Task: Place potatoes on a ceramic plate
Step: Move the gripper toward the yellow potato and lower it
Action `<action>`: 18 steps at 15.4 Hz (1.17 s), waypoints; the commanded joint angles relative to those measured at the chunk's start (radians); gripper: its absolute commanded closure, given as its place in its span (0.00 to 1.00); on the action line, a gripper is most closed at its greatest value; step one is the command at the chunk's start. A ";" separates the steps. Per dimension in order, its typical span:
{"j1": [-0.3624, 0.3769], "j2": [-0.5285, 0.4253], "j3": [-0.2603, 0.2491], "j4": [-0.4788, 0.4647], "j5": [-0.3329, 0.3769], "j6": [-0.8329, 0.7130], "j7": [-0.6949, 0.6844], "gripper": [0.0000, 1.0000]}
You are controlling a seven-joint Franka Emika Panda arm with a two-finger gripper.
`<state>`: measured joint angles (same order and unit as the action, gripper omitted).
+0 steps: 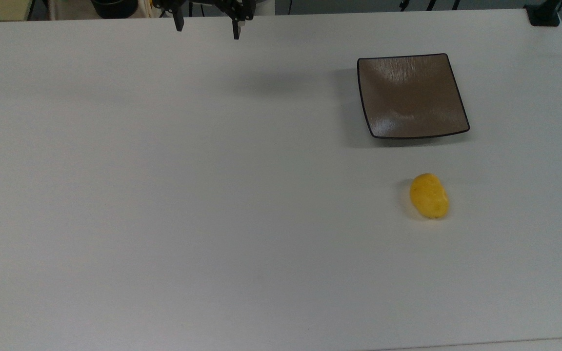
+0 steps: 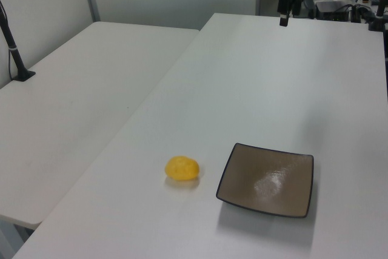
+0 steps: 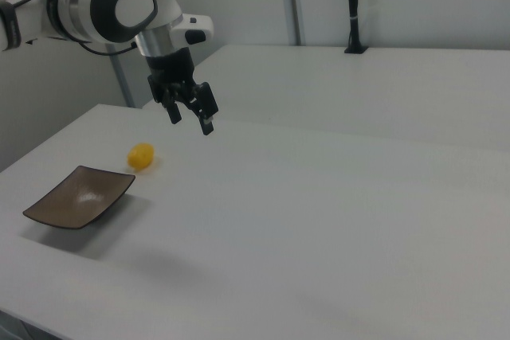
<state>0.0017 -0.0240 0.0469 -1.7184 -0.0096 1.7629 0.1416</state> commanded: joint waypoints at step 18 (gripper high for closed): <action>0.093 0.096 -0.010 -0.007 0.045 0.180 -0.166 0.00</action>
<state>0.0497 0.0297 0.0456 -1.7312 -0.0089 1.8481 -0.0264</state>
